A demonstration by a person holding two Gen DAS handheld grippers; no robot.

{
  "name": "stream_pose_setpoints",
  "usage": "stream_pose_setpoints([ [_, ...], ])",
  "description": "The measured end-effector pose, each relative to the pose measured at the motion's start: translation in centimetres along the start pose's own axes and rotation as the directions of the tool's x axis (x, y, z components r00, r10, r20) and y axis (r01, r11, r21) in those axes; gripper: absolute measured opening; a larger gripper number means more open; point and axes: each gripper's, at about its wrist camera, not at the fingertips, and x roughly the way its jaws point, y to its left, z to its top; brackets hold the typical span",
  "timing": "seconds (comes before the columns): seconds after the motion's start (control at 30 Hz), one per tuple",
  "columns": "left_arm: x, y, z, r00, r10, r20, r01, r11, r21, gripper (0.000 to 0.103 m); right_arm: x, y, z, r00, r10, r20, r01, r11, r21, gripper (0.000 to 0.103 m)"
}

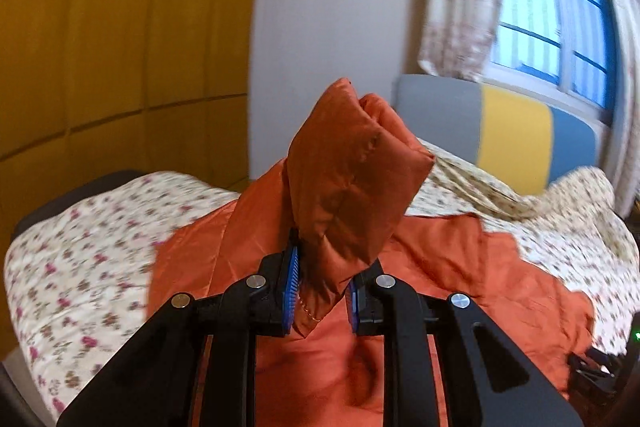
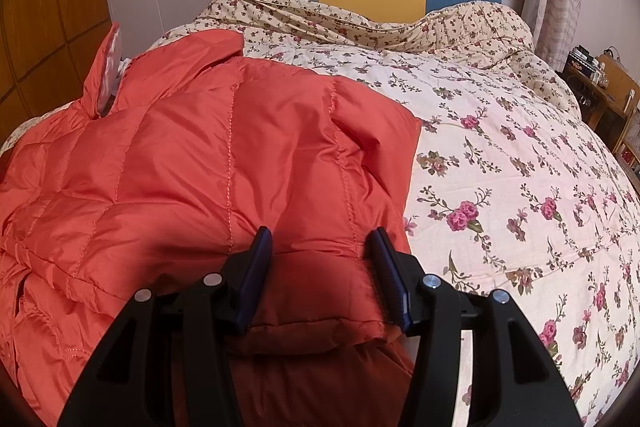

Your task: Fold large clothes

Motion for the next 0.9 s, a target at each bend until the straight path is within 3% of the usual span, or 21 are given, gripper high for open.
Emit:
stream_pose_setpoints([
  [0.27, 0.8, -7.8, -0.9, 0.993, -0.112, -0.029, 0.114, 0.99, 0.081, 0.019, 0.0, -0.1, 0.0, 1.0, 0.0, 0.0, 0.0, 1.0, 0.0, 0.052],
  [0.53, 1.5, -14.1, -2.7, 0.975, -0.208, -0.083, 0.218, 0.966, 0.141, 0.02, 0.0, 0.0, 0.0, 1.0, -0.002, 0.001, 0.002, 1.0, -0.001, 0.052],
  [0.73, 3.4, -17.6, -5.5, 0.943, -0.268, -0.194, 0.306, 0.932, 0.197, 0.019, 0.2, 0.1, 0.0, 1.0, 0.001, 0.001, -0.001, 1.0, 0.003, 0.052],
  [0.87, 4.6, -19.1, -7.5, 0.927, -0.265, -0.265, 0.332, 0.909, 0.251, 0.019, 0.3, 0.3, 0.0, 1.0, 0.006, 0.001, -0.006, 1.0, 0.011, 0.053],
  [0.9, 5.1, -19.3, -8.0, 0.913, -0.277, -0.298, 0.355, 0.901, 0.25, 0.022, 0.3, 0.3, -0.1, 1.0, 0.006, 0.001, -0.006, 1.0, 0.012, 0.053],
])
